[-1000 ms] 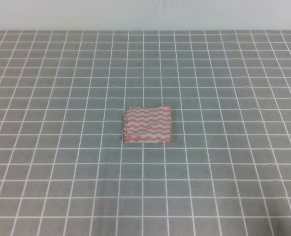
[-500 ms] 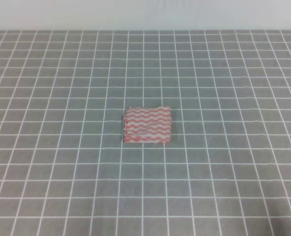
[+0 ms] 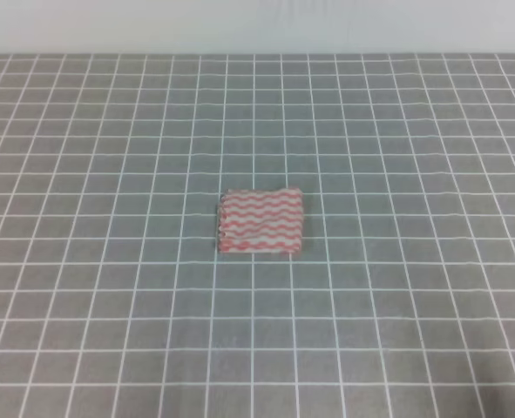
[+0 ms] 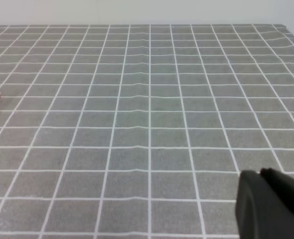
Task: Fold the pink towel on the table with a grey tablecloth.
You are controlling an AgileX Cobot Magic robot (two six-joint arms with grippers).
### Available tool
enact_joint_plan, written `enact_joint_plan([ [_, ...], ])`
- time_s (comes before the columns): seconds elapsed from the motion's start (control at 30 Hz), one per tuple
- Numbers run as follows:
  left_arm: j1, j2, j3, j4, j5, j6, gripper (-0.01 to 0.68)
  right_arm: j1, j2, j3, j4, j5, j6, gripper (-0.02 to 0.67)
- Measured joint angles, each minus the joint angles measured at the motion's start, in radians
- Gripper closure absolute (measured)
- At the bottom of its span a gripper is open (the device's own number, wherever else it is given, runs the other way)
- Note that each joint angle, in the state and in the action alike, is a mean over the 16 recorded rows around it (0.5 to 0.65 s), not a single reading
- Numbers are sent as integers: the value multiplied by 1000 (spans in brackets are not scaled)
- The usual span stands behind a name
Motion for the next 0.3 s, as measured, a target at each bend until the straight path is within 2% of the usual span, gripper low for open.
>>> enact_joint_plan([
  [0.3, 0, -6, -2, 0, 1, 0, 675, 0, -1, -2, 0, 0, 0, 667],
])
